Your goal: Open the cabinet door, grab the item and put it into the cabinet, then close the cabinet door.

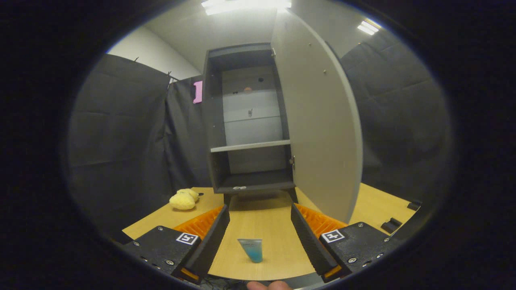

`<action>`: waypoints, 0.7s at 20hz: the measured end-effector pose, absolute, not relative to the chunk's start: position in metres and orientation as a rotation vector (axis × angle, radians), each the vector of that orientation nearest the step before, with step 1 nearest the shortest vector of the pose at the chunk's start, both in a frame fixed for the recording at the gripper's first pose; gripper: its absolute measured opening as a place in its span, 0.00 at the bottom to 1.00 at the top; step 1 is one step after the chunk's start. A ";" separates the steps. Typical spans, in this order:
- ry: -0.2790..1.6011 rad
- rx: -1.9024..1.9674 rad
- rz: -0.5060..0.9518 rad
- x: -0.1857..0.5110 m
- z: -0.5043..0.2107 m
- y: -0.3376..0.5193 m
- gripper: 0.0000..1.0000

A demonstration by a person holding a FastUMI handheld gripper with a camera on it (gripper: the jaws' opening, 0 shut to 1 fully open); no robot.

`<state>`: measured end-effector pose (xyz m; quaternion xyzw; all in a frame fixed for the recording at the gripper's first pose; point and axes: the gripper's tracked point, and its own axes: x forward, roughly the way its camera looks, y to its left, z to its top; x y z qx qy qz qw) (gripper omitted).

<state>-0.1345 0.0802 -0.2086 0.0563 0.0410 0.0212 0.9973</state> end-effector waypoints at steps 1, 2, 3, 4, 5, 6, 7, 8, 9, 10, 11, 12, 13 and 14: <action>0.095 0.109 0.035 -0.127 -0.223 0.088 0.95; 0.104 0.108 0.024 -0.121 -0.238 0.093 0.95; 0.115 0.112 0.012 -0.115 -0.249 0.095 0.95; 0.127 0.114 -0.005 -0.109 -0.261 0.096 0.95; 0.145 0.116 -0.023 -0.105 -0.271 0.094 0.95; 0.167 0.120 -0.037 -0.102 -0.284 0.092 0.95; 0.193 0.126 -0.043 -0.099 -0.296 0.092 0.95; 0.224 0.134 -0.039 -0.097 -0.309 0.095 0.95; 0.257 0.139 -0.039 -0.095 -0.321 0.096 0.95; 0.282 0.141 -0.044 -0.093 -0.331 0.095 0.95; 0.296 0.144 -0.049 -0.091 -0.338 0.094 0.95; 0.308 0.142 -0.060 -0.087 -0.344 0.094 0.94; 0.326 0.120 -0.088 -0.084 -0.350 0.089 0.94; 0.344 0.093 -0.105 -0.083 -0.358 0.086 0.93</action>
